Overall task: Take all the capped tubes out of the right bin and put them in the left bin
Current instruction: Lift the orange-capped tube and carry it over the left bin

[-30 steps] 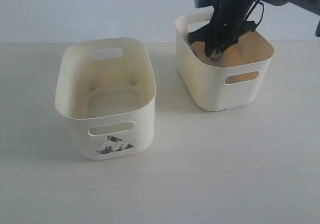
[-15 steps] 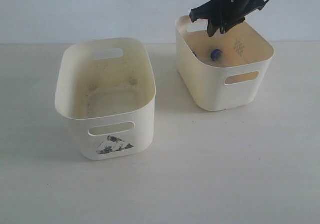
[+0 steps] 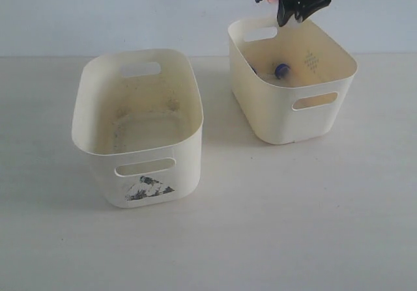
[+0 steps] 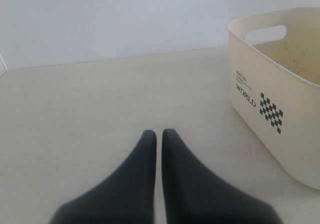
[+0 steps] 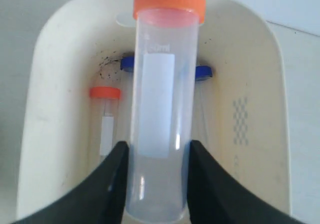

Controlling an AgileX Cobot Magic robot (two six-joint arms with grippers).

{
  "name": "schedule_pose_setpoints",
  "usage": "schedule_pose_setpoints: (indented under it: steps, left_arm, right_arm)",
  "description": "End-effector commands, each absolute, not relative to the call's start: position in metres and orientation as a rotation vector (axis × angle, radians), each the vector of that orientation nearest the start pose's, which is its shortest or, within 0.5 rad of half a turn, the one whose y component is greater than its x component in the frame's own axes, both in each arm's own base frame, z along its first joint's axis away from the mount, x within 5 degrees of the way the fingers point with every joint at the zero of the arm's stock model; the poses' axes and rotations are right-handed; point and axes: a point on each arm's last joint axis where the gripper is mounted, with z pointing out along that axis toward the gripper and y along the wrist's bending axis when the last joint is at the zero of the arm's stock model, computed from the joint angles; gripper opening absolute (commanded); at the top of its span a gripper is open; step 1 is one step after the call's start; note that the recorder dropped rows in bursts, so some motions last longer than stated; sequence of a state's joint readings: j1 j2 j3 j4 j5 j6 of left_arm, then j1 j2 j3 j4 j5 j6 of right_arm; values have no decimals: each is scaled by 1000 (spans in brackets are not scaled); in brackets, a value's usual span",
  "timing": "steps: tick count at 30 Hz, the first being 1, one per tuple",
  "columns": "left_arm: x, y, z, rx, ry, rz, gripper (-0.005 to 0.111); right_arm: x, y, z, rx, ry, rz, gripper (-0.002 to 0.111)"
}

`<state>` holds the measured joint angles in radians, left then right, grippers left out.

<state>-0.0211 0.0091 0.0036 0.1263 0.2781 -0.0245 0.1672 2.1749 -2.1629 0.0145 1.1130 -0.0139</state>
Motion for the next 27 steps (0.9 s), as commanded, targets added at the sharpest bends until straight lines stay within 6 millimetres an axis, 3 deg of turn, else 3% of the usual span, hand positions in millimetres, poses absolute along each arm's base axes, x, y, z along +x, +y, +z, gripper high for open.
schedule_pose_setpoints:
  steps: [1, 7, 13, 27]
  left_arm:
    - [56, 2, 189, 65, 1750, 71, 4]
    - [56, 2, 189, 65, 1750, 71, 4]
    - [56, 2, 189, 65, 1750, 71, 4]
    - [56, 2, 189, 65, 1750, 71, 4]
  right_arm:
    - [470, 80, 315, -198, 2593, 123, 0]
    - [459, 91, 325, -232, 2612, 232, 0]
    - [447, 117, 335, -331, 2597, 244, 0]
    - [399, 226, 347, -593, 2529, 358, 0]
